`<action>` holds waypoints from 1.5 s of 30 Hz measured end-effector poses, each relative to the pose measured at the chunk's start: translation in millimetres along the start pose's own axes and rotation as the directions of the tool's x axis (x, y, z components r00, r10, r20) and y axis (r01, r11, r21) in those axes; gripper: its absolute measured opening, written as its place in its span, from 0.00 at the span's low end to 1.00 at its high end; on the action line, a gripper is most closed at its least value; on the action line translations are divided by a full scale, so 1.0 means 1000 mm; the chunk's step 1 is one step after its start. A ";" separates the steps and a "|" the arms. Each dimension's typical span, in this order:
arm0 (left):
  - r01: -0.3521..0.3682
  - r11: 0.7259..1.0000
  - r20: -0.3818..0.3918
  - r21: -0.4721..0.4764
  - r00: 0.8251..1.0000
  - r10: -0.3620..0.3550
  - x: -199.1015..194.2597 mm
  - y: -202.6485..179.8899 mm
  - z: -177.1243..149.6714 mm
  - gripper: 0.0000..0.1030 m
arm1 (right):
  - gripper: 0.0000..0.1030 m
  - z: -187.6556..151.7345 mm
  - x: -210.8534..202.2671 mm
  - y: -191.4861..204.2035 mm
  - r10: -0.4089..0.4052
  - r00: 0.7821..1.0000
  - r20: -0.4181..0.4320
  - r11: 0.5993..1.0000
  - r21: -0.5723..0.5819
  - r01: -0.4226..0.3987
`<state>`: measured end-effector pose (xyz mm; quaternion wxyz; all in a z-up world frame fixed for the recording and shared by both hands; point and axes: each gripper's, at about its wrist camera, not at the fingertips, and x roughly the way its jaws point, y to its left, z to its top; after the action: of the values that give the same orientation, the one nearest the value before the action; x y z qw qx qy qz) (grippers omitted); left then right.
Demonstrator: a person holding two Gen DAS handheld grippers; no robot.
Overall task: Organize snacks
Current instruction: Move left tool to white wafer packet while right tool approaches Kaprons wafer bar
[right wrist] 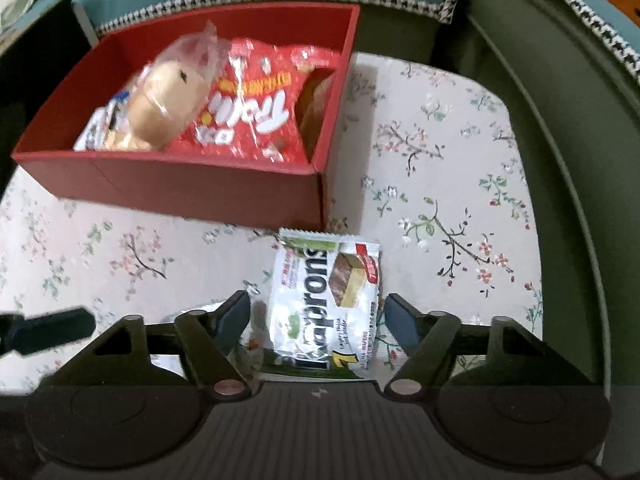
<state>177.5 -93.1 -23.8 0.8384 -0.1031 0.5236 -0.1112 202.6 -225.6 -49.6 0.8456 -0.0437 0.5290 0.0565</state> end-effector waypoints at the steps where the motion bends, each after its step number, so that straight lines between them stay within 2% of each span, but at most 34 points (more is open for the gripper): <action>1: 0.000 1.000 -0.008 -0.013 1.000 0.000 0.001 -0.001 -0.004 0.76 | 0.72 -0.001 0.004 -0.001 -0.007 1.000 -0.009 1.000 -0.006 0.006; 2: -0.001 1.000 -0.011 -0.021 1.000 0.001 0.002 -0.002 -0.007 0.76 | 0.71 -0.003 0.004 0.000 -0.012 1.000 0.003 1.000 -0.029 0.012; 4: -0.008 0.999 -0.014 -0.036 1.000 0.007 0.005 -0.007 -0.014 0.77 | 0.64 -0.004 0.002 0.001 -0.010 1.000 0.004 0.999 -0.050 0.010; 8: 0.005 0.996 -0.022 -0.091 1.000 -0.007 0.013 -0.018 -0.023 0.80 | 0.63 -0.009 -0.005 -0.011 -0.012 1.000 0.003 0.999 -0.049 0.012; 10: -0.018 0.995 -0.029 -0.098 0.999 0.016 0.020 -0.029 -0.027 0.83 | 0.63 -0.014 -0.007 -0.022 -0.026 1.000 0.005 0.999 -0.039 0.026; 13: -0.092 0.993 -0.032 -0.072 0.995 0.090 0.033 -0.045 -0.030 0.87 | 0.63 -0.019 -0.011 -0.038 -0.025 1.000 0.013 1.000 -0.009 0.025; 15: -0.128 0.990 -0.005 -0.066 0.992 0.128 0.037 -0.050 -0.030 0.91 | 0.63 -0.022 -0.016 -0.043 -0.025 0.999 0.024 1.000 -0.005 0.025; 18: -0.176 0.984 0.012 -0.010 0.984 0.176 0.042 -0.058 -0.029 0.90 | 0.63 -0.023 -0.018 -0.046 -0.016 1.000 0.027 1.000 -0.001 0.016; 21: -0.197 0.977 0.021 0.083 0.980 0.196 0.042 -0.061 -0.035 0.84 | 0.63 -0.024 -0.020 -0.046 -0.003 1.000 0.028 1.000 -0.004 0.004; 28: -0.180 0.975 -0.009 0.126 0.983 0.183 0.024 -0.035 -0.040 0.73 | 0.63 -0.023 -0.028 -0.025 0.021 0.999 0.049 0.998 -0.059 -0.018; 35: -0.162 0.976 -0.034 0.145 0.985 0.169 0.007 0.001 -0.044 0.70 | 0.63 -0.034 -0.027 0.002 0.008 1.000 0.021 0.991 -0.137 -0.005; 38: -0.141 0.984 -0.040 0.108 0.988 0.146 0.007 0.016 -0.044 0.72 | 0.63 -0.042 -0.025 0.015 -0.004 1.000 0.005 0.985 -0.172 0.005; 42: -0.128 0.989 -0.027 0.079 0.991 0.131 0.012 0.022 -0.040 0.83 | 0.63 -0.047 -0.020 0.029 -0.021 1.000 -0.014 0.983 -0.185 0.018; 45: -0.161 0.982 -0.007 0.096 0.987 0.162 0.018 0.022 -0.039 0.87 | 0.63 -0.045 -0.014 0.035 -0.048 0.999 -0.011 0.982 -0.185 0.045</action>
<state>151.7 -79.4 -62.4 0.8448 -0.0195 0.5304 -0.0682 151.0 -197.4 -57.4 0.8349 -0.1348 0.5268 0.0854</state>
